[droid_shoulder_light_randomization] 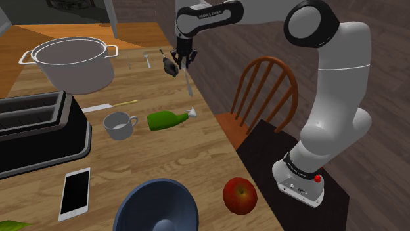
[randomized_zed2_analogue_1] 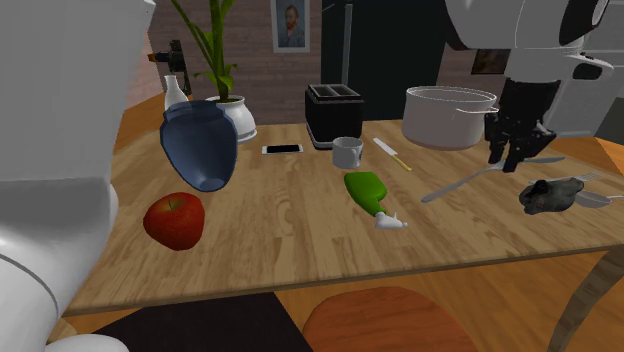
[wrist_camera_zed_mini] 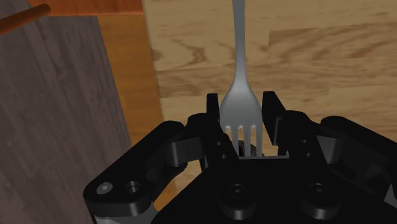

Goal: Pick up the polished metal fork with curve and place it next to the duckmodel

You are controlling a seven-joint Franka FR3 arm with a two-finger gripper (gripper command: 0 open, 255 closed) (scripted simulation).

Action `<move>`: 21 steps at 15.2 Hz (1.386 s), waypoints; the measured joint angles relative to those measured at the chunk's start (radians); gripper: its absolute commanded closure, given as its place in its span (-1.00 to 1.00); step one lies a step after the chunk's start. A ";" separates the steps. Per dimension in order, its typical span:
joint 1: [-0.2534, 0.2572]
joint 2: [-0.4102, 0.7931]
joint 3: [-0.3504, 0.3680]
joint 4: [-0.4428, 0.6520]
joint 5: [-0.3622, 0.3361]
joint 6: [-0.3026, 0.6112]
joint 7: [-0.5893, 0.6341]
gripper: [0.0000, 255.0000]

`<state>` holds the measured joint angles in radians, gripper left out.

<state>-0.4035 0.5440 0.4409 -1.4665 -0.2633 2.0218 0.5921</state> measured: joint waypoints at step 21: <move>0.012 0.111 -0.039 -0.108 -0.058 0.213 0.037 1.00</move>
<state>-0.3917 0.6550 0.4022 -1.5749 -0.3216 2.2353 0.6294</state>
